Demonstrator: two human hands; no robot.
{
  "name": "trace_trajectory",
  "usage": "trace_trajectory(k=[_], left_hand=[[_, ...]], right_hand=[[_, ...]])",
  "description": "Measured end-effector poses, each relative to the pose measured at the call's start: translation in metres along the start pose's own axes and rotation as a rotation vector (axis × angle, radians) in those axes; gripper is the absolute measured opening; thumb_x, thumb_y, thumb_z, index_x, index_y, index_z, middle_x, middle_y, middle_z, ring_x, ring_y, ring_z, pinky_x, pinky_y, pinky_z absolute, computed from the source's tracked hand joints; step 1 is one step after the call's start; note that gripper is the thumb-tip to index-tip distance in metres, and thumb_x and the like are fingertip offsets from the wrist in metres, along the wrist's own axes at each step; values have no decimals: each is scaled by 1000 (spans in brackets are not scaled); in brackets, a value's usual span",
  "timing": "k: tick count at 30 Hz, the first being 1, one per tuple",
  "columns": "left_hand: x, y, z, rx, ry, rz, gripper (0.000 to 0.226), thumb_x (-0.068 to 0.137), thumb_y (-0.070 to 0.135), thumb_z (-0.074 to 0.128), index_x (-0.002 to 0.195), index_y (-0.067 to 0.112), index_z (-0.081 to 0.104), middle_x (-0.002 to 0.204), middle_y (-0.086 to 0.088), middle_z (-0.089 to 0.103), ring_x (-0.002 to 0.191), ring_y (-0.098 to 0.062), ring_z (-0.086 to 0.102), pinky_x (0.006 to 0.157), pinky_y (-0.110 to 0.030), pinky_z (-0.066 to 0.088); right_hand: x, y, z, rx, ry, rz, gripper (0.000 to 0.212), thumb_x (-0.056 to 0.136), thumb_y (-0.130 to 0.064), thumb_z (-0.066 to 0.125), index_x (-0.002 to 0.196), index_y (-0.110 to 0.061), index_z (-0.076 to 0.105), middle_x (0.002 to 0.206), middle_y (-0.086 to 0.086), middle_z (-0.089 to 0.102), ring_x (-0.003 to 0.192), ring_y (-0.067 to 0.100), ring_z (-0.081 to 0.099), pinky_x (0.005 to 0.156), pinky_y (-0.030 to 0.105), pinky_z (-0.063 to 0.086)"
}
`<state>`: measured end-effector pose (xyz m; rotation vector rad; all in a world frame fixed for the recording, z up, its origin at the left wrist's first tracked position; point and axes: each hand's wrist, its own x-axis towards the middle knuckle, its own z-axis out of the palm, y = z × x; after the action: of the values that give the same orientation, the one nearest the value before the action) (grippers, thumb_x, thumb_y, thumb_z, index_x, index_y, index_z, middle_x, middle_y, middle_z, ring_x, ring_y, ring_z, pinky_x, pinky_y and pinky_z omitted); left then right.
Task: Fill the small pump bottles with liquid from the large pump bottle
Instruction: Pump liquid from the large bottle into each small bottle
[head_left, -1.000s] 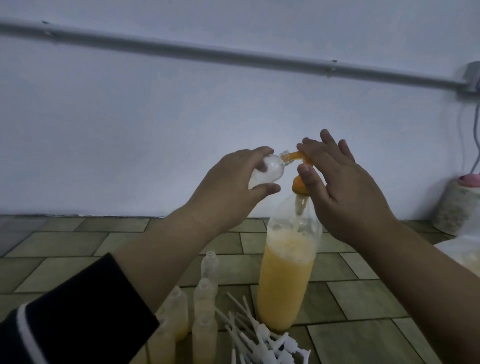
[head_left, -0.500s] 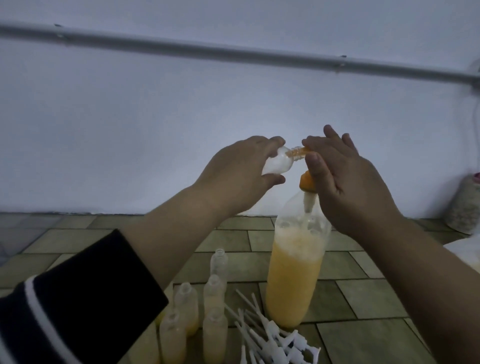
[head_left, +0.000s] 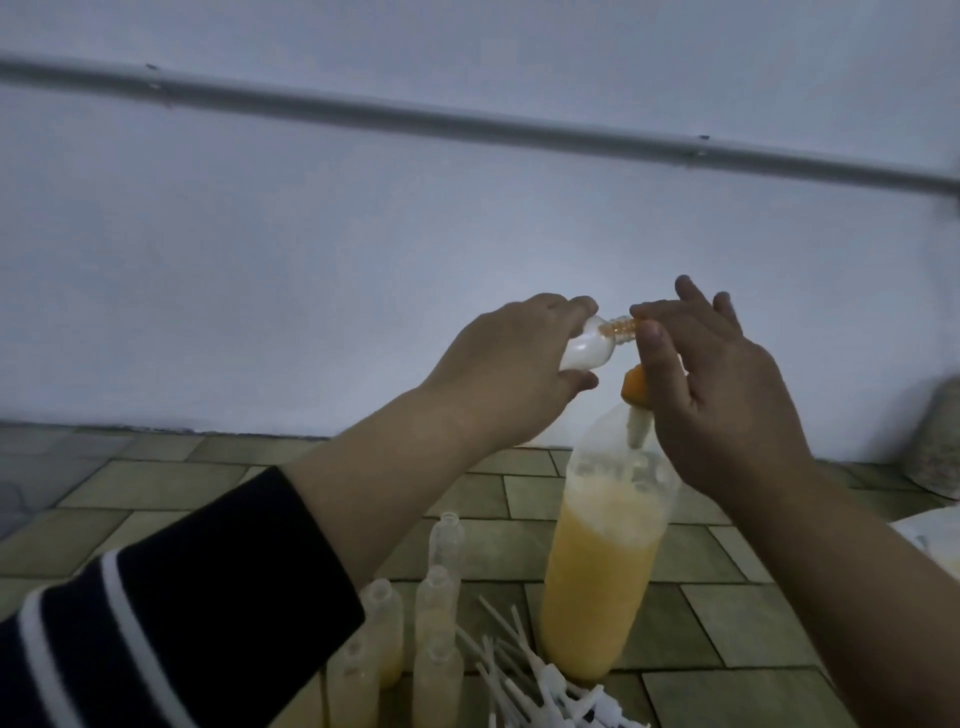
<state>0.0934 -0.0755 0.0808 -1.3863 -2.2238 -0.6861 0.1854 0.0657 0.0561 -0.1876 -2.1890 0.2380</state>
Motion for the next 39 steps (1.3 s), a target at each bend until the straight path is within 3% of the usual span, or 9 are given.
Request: trace_trajectory(k=[6,13,20,25,29,33,36,39], left_hand=[[-2,4,7,18,-20,13,52,88,35,61,135,24,42,128,5,54,105,-17,55,84,-28,42],[1,4,0,-7,-2,-5,51,88,34,61,135,24,42,126,6,54,102,-16,55,82,-28,43],[-3,11,11,14,36,28,50,88,31,62,134,23,43,127,3,56,105,-20,55,86,-32,44],[-6,6,12,4,7,-14,50,88,31,62,133,22,44,127,2,56,104,-20,56,85,-31,43],[1,4,0,20,42,-24,49,87,32,63,132,24,45,124,4,56,100,-19,56,82,-30,43],[-1,8,8,-12,47,-19,47,87,30,63,130,24,46,122,4,57,99,-18,55,79,-26,39],[-7,11,17,-12,31,-26,47,87,28,62,131,21,46,123,2,58,102,-20,56,81,-28,41],[-8,8,16,-22,20,-49,47,87,28,62,131,22,46,121,3,57,99,-19,56,82,-29,42]], right_hand=[[-20,0,17,101,127,52,53,96,-44,21,123,-12,55,128,2,57,139,11,25,114,14,6],[-8,0,2,22,33,-15,67,93,-51,12,131,-11,50,139,4,49,143,15,20,116,26,8],[-21,0,22,140,265,73,53,98,-38,22,120,-9,59,125,5,59,137,14,32,115,18,11],[-15,-3,22,112,200,40,53,98,-38,20,112,-9,62,116,1,62,136,17,33,114,16,9],[1,-7,12,126,169,-1,57,98,-41,17,107,-11,64,103,-14,51,132,5,28,111,9,4],[-9,-1,21,161,251,24,50,100,-32,20,112,-8,62,115,0,62,136,19,35,116,24,13],[-19,2,31,181,279,61,47,100,-26,21,112,-6,61,117,3,62,136,18,35,116,21,11],[-14,-2,26,179,206,59,53,99,-33,18,108,-7,63,108,-8,57,137,16,34,114,15,7]])
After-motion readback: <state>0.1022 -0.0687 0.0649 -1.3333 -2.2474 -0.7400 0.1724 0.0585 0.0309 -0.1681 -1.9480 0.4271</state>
